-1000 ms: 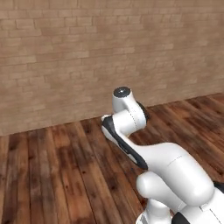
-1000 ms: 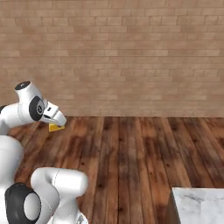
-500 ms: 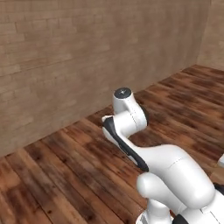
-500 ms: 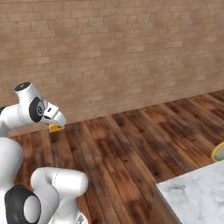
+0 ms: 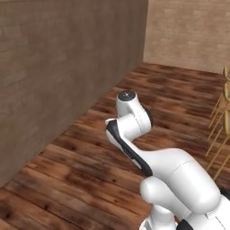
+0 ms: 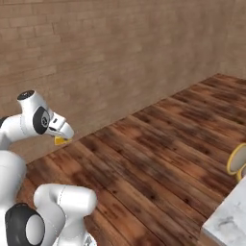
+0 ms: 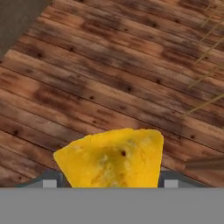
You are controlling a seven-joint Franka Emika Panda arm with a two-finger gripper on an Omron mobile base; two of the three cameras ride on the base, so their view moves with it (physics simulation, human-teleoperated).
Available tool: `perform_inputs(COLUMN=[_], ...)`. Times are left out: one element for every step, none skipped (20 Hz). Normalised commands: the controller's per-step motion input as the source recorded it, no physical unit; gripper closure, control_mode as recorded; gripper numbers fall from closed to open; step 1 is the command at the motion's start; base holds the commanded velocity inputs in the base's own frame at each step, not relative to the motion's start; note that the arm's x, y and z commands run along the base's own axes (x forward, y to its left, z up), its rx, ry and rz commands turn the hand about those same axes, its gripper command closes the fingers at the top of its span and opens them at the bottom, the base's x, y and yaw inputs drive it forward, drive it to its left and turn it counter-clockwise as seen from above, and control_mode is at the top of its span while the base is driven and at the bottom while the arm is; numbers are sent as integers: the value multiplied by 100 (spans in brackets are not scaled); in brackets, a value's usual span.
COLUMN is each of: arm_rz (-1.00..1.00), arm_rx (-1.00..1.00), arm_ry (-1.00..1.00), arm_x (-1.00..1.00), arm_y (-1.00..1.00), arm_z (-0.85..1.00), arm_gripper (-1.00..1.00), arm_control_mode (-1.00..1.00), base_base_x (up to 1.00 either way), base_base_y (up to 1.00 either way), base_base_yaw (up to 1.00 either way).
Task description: Take the cheese, chicken drumstick, and lemon from the fridge and place them on the plate on the dining counter to create an appetizer plate.
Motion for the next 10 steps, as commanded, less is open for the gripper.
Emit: perform_inputs(arm_rz=[0, 0, 0, 0, 0, 0, 0, 0, 0, 0], arm_rx=[0, 0, 0, 0, 0, 0, 0, 0, 0, 0], arm_ry=[0, 0, 0, 0, 0, 0, 0, 0, 0, 0], arm_x=[0, 0, 0, 0, 0, 0, 0, 0, 0, 0], arm_y=[0, 0, 0, 0, 0, 0, 0, 0, 0, 0], arm_z=[0, 0, 0, 0, 0, 0, 0, 0, 0, 0], arm_gripper=[100, 100, 100, 100, 100, 100, 100, 100, 100, 100], arm_control_mode=[100, 100, 100, 100, 100, 100, 100, 100, 100, 100], base_base_x=[94, 96, 97, 99, 100, 100, 100, 100, 100, 100], base_base_y=[54, 51, 50, 49, 49, 48, 48, 48, 48, 47], base_base_yaw=[-57, -56, -55, -54, -54, -54, -54, -54, -54, -54])
